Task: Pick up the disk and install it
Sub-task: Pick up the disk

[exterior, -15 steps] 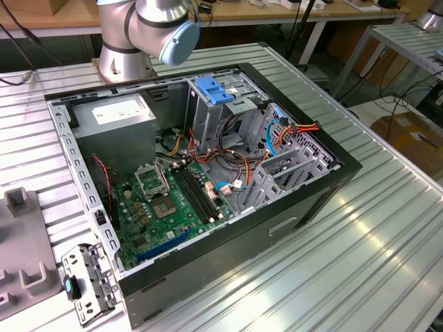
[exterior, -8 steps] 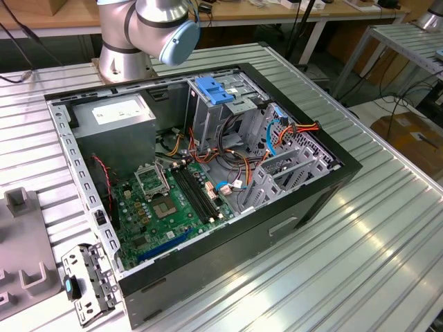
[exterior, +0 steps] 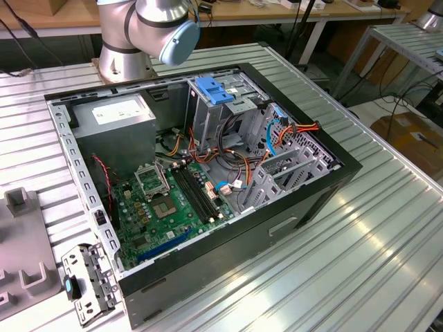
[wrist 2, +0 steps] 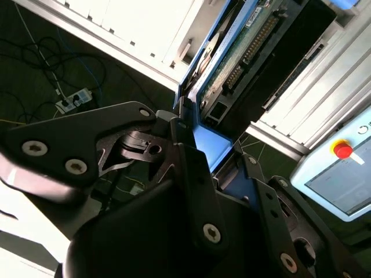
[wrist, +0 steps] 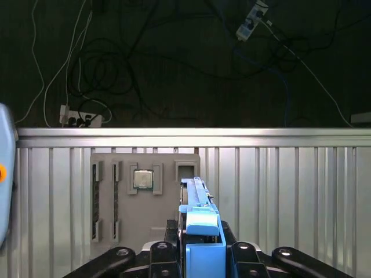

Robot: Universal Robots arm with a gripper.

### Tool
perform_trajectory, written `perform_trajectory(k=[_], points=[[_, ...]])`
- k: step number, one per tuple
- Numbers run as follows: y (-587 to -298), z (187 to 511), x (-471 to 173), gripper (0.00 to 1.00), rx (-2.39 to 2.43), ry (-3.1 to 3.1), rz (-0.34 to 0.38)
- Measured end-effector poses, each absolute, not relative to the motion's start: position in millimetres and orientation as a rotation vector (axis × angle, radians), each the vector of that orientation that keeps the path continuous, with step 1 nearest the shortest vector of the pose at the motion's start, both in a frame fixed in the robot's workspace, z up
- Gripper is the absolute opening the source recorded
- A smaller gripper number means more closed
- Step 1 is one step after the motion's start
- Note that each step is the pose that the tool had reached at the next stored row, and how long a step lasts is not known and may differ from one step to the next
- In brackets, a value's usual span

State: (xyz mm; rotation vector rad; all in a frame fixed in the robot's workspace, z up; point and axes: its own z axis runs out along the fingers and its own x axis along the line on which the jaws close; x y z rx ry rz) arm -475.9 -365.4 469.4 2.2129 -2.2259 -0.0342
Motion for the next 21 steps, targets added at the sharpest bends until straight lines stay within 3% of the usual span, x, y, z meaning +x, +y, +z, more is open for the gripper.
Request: perform_trajectory(k=[21], points=[[-365.4, 519.8, -475.5, 0.37, 2.212, -2.225, -0.036]])
